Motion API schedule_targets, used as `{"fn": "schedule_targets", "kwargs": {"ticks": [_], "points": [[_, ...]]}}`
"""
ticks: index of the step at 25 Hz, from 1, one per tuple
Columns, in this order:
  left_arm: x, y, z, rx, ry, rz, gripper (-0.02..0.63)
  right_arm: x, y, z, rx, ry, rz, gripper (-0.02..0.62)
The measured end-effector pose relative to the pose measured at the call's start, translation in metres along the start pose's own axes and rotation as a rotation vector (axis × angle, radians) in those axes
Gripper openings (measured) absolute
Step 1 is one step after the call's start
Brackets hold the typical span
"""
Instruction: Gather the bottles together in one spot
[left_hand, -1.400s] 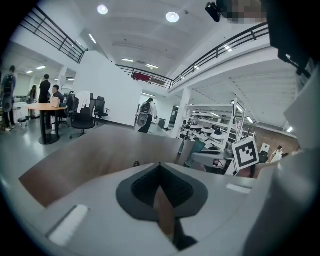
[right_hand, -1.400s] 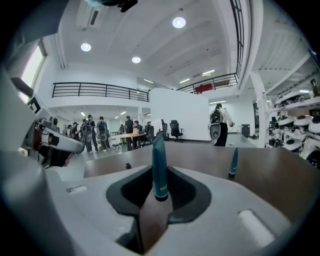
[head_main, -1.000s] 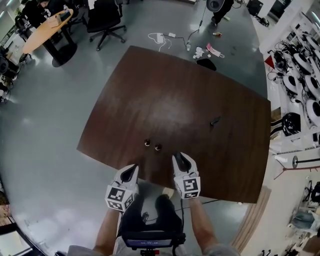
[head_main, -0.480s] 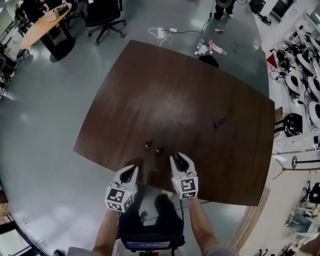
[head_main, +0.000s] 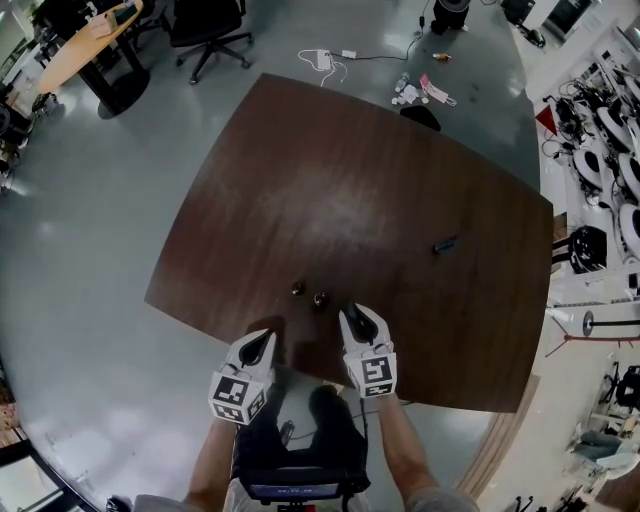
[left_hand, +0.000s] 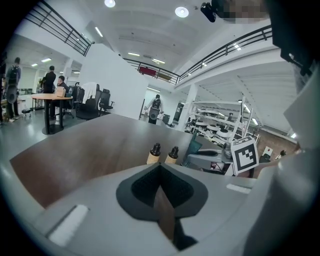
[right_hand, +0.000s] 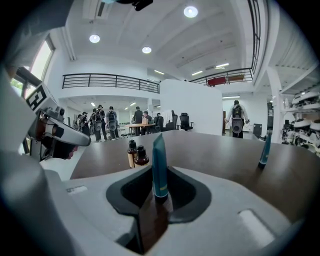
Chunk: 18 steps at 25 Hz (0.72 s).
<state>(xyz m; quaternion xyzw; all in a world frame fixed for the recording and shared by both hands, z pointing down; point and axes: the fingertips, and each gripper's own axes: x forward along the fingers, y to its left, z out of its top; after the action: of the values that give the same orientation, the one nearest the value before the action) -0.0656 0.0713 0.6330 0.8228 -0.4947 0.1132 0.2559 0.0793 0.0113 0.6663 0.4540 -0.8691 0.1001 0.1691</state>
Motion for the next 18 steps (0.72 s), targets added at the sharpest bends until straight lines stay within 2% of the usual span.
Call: {"fn": "schedule_targets", "kwargs": {"ticks": [15, 18], "points": [[-0.0010, -0.0006, -0.0009, -0.007, 0.005, 0.003, 0.002, -0.0046, -0.0041, -0.0003, 0.020, 0.000, -0.013, 0.095], [-0.0008, -0.0011, -0.0004, -0.007, 0.007, 0.004, 0.002, -0.0046, -0.0069, -0.0011, 0.028, -0.005, -0.018, 0.115]]}}
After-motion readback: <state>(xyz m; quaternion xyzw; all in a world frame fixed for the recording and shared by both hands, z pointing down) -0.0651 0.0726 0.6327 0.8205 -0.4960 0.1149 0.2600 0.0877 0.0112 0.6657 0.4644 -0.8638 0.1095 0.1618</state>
